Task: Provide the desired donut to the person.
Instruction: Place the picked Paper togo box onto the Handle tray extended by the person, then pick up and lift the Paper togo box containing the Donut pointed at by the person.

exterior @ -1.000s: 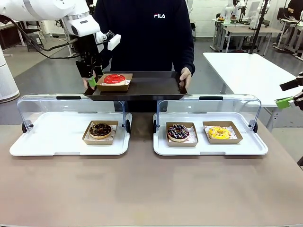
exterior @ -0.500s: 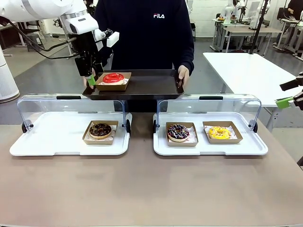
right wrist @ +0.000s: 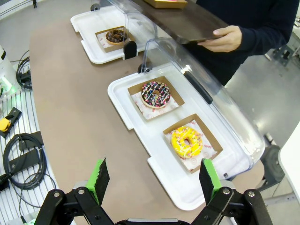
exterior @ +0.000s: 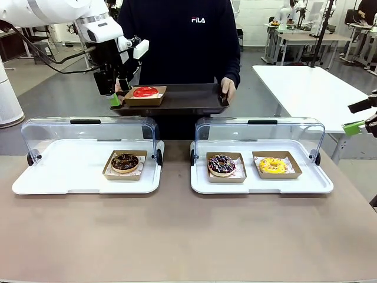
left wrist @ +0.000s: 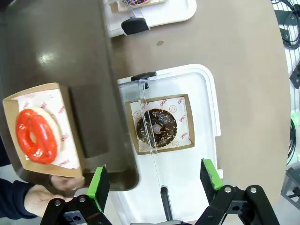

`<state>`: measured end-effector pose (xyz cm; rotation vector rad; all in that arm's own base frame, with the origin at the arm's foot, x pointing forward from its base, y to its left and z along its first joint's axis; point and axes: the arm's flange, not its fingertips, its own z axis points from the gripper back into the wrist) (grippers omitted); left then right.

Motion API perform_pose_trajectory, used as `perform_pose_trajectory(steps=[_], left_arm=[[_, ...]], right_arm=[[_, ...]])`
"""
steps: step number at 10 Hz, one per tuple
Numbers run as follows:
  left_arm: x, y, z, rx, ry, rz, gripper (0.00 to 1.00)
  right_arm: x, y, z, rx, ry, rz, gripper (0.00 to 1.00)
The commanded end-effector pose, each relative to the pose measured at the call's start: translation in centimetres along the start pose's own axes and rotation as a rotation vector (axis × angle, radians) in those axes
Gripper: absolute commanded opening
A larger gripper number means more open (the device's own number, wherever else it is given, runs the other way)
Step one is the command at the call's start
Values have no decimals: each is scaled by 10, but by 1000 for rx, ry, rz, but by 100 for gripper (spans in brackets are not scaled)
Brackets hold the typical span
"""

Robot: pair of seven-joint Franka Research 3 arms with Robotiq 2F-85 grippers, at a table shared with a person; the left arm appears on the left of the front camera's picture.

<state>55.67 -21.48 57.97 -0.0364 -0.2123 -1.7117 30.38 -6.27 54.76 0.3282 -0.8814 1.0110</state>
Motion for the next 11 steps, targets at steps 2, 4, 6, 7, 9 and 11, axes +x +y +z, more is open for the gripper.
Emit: perform_pose_trajectory(steps=[2,4,6,7,9,11], left_arm=[[0,0,0,5,11,0,100],[0,0,0,5,11,0,100],[0,0,0,5,11,0,100],[0,0,0,5,11,0,100],[0,0,0,5,11,0,100],[-3,-18,15,6,-23,10,100]], right_arm=[[0,-1,-1,10,-18,1,100],[0,-1,-1,10,-18,1,100],[0,-1,-1,10,-18,1,100],[0,-1,-1,10,-18,1,100],[0,-1,-1,10,-18,1,100],[0,-1,-1,10,-18,1,100]])
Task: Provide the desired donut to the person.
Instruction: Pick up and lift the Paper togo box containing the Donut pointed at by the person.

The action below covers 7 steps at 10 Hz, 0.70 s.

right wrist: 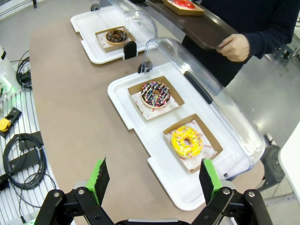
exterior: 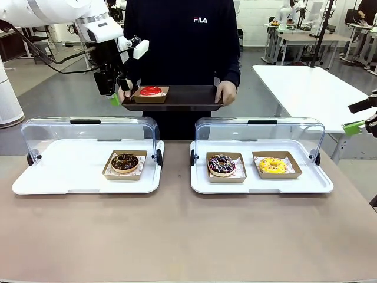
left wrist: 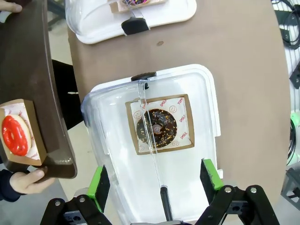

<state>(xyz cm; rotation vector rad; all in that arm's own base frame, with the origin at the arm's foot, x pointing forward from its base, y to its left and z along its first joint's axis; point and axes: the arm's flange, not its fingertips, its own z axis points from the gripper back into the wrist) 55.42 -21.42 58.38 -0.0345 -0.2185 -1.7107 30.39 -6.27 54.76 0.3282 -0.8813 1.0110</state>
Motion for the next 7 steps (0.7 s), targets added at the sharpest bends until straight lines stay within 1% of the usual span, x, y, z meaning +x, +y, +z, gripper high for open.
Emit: perform_pose_trajectory(steps=[1,2,4,5,7], left_arm=[[-22,-40,29,-37,-84,15,100],[-54,-67,41,-50,-172,42,100],[-118,-115,56,18,-295,125,100],[-147,-137,58,42,-374,133,100],[-193,-176,58,113,-512,145,100]], right_arm=[[0,-1,-1,10,-18,1,100],[0,-1,-1,10,-18,1,100],[0,-1,-1,10,-18,1,100],[0,-1,-1,10,-18,1,100],[0,-1,-1,10,-18,1,100]])
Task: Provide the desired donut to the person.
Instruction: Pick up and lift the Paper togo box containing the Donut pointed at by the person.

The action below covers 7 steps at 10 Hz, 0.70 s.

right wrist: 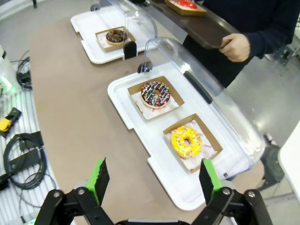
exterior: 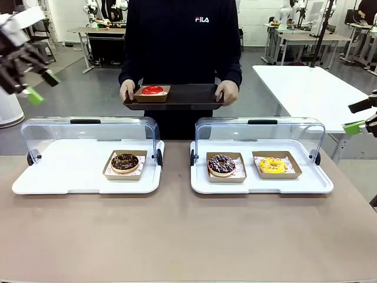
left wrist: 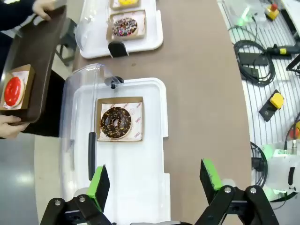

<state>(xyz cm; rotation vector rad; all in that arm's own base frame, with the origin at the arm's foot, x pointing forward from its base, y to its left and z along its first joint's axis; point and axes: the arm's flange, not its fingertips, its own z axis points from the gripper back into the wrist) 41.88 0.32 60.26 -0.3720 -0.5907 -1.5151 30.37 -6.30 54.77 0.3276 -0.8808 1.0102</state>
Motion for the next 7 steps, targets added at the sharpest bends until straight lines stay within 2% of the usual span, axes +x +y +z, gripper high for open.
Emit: perform_pose_trajectory(steps=[1,5,7], left_arm=[[-30,-31,0,118,-84,21,100],[-75,-55,-1,248,-114,156,100],[-92,-55,2,292,-132,216,100]], right_arm=[[0,0,-2,11,-19,1,100],[0,0,-2,11,-19,1,100],[0,0,-2,11,-19,1,100]])
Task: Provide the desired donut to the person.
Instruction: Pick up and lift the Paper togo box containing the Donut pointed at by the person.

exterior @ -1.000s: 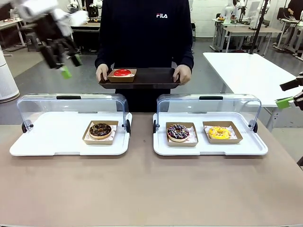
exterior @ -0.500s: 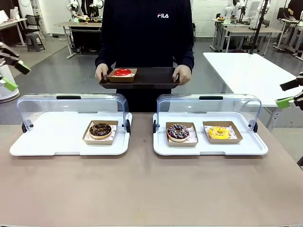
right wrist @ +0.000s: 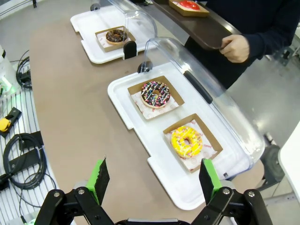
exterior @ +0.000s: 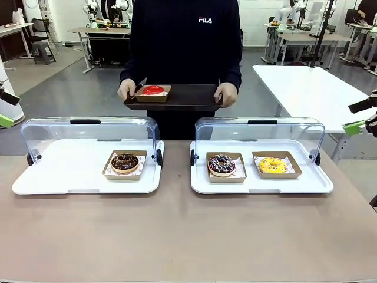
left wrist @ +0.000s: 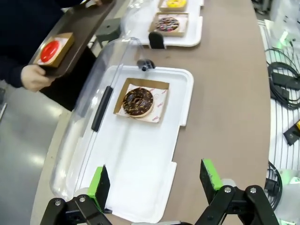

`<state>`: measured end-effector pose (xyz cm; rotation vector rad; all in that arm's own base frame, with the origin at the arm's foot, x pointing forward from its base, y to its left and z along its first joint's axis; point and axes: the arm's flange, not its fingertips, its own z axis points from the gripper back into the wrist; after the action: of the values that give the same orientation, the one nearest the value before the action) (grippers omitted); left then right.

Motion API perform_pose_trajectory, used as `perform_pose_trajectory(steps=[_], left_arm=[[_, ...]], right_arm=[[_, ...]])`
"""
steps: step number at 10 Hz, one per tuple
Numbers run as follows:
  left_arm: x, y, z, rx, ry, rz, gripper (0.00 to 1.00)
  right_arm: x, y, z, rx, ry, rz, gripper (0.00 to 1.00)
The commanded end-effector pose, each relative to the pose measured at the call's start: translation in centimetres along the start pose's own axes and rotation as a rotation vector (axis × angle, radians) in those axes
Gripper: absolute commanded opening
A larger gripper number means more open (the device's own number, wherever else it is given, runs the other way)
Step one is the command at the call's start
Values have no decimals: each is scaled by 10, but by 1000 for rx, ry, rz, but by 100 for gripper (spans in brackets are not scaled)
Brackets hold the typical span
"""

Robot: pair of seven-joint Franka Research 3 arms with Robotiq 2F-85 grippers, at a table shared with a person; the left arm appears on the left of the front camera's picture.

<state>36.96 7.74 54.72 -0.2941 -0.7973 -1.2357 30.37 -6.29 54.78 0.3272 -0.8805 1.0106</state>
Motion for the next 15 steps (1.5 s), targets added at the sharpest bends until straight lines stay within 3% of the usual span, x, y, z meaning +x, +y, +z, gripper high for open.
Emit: perform_pose_trajectory(steps=[1,7,10,15], left_arm=[[-9,1,-2,44,-66,53,100],[-17,4,5,125,-193,47,100],[-10,12,0,70,-160,37,100],[-12,6,9,96,-158,74,100]], right_arm=[[0,-1,-2,11,-19,1,100],[0,-1,-2,11,-19,1,100],[0,-1,-2,11,-19,1,100],[0,-1,-2,11,-19,1,100]])
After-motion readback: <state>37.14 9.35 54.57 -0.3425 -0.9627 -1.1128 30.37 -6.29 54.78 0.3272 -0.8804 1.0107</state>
